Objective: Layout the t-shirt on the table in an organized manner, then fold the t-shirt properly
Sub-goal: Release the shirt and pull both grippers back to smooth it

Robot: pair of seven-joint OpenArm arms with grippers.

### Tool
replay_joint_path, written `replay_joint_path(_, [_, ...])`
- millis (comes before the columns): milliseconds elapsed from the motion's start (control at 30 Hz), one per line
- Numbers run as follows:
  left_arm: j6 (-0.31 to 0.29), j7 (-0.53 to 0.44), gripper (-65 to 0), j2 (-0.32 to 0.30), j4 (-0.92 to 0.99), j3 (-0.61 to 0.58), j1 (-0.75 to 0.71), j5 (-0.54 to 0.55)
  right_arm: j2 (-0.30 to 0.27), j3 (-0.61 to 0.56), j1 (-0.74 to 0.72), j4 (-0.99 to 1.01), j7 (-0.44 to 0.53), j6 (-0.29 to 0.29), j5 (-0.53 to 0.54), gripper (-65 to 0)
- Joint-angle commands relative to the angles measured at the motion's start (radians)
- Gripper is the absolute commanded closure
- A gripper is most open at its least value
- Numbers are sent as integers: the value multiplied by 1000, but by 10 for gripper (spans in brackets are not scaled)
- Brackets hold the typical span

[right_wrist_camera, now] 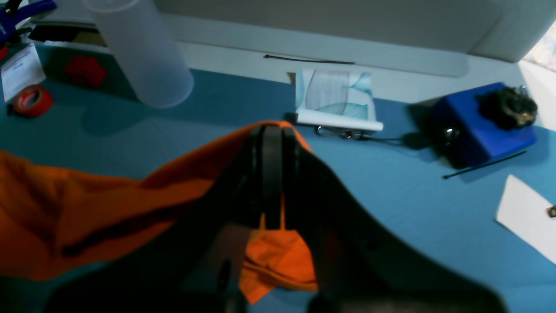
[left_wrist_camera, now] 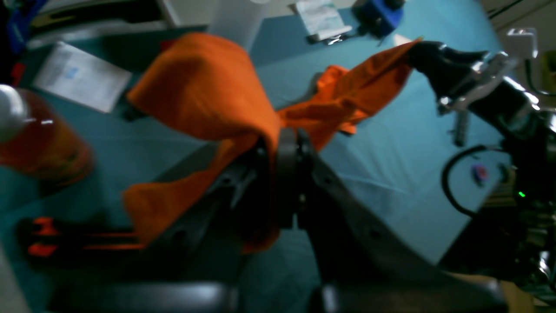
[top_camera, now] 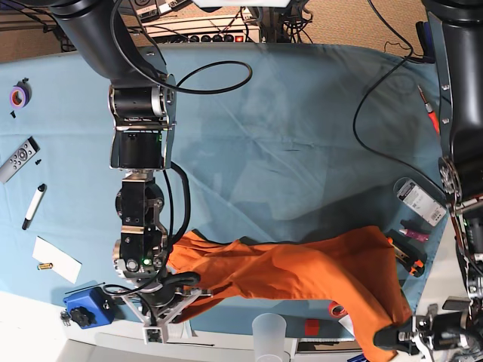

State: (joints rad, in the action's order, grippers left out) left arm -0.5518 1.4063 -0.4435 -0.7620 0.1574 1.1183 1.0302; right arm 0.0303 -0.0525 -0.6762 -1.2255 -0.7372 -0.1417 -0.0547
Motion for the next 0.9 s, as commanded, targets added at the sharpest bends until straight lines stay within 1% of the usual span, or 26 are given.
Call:
replay_joint_path(0, [0, -10, 0, -8, -19, 2, 28, 43, -12, 1, -41, -33, 24, 4, 1, 0])
replay_joint_path(100, [0, -10, 0, -11, -19, 2, -6, 61, -39, 1, -41, -81, -19, 4, 2, 0])
replay_joint_path(200, [0, -10, 0, -29, -19, 2, -39, 101, -74, 1, -41, -148, -85, 4, 2, 0])
replay_joint_path(333, [0, -10, 0, -75, -19, 2, -81, 162, -132, 1, -35, -235, -184, 4, 13, 0])
replay_joint_path(433, [-1, -10, 0, -117, -19, 2, -124, 200, -174, 2, -31, -274, -244, 4, 68, 0])
replay_joint_path(533, [-23, -10, 0, -158, -19, 2, -176, 259, -208, 2, -21, -294, -272, 4, 104, 0])
replay_joint_path(633, [-27, -10, 0, -189, -19, 3, -226, 307, -225, 2, 1, -320, -316, 3, 129, 0])
replay_joint_path(700, [-30, -10, 0, -202, -19, 3, -250, 310, -228, 2, 32, -356, -324, 2, 134, 0])
replay_joint_path(800, [-30, -10, 0, -205, -19, 3, -278, 329, -227, 2, 94, -437, -325, 2, 138, 0])
replay_joint_path(867, [-43, -10, 0, -204, -19, 3, -298, 357, -227, 2, 142, -499, -327, 1, 137, 0])
